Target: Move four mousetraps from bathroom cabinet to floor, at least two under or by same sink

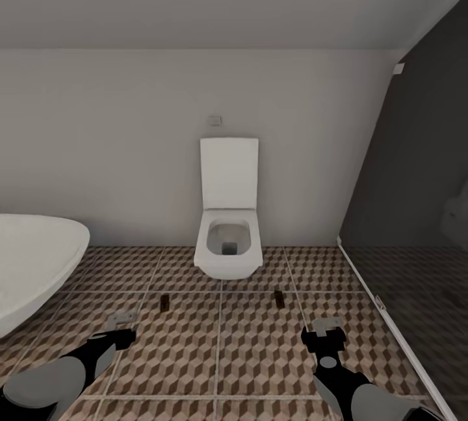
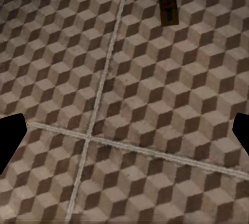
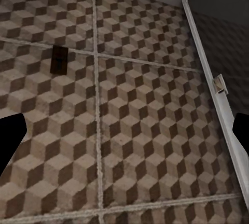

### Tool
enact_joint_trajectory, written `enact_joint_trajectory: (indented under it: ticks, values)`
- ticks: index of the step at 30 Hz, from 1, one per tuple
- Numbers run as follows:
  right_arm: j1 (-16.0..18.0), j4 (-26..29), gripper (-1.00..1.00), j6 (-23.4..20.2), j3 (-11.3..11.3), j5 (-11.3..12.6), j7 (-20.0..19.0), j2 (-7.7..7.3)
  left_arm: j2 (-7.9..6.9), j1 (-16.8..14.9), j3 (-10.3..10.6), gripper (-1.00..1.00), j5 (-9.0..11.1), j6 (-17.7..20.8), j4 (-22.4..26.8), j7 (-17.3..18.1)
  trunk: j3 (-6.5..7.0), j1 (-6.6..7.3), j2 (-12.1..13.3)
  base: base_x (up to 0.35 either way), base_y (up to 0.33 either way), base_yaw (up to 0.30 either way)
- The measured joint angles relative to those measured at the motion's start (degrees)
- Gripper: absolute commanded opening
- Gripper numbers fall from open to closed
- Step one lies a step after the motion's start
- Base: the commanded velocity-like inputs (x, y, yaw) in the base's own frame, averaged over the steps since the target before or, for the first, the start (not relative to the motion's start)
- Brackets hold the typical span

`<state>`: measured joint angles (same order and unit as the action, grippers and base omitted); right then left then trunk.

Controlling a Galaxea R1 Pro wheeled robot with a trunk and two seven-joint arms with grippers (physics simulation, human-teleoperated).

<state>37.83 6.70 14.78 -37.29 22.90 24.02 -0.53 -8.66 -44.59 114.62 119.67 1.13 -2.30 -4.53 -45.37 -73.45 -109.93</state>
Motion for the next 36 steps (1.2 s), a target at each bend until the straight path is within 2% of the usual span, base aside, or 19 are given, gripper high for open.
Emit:
enact_joint_trajectory:
  ticks: [8, 16, 24, 36]
  values:
    - [-1.23, -0.05, 1.0, 0.0, 0.07, 0.12, 0.01, -0.06, -0.25, 2.37, -0.05, 1.0, 0.0, 0.0, -0.02, -0.08, 1.43, 1.76, 3.21, 0.0, 0.0, 0.0]
    - [-4.52, -0.97, 1.0, 0.01, 0.05, -0.03, 0.01, -0.02, -0.42, 5.82, -0.06, 1.0, 0.0, 0.03, -0.02, -0.17, 2.87, 3.51, 6.42, 0.0, 0.0, 0.0]
    - [-8.42, -2.28, 1.0, 0.01, 0.02, -0.2, 0.02, 0.08, -0.41, 10.12, -0.03, 1.0, -0.03, 0.02, -0.02, -0.19, 4.3, 5.27, 9.63, 0.0, 0.0, 0.0]
    - [-12.13, -4.65, 1.0, -0.06, 0.03, 0.14, 0.08, 0.11, 0.22, 16.91, 0.01, 1.0, -0.08, -0.02, 0.56, -0.25, 6.46, 7.91, 14.44, 0.0, 0.0, 0.0]
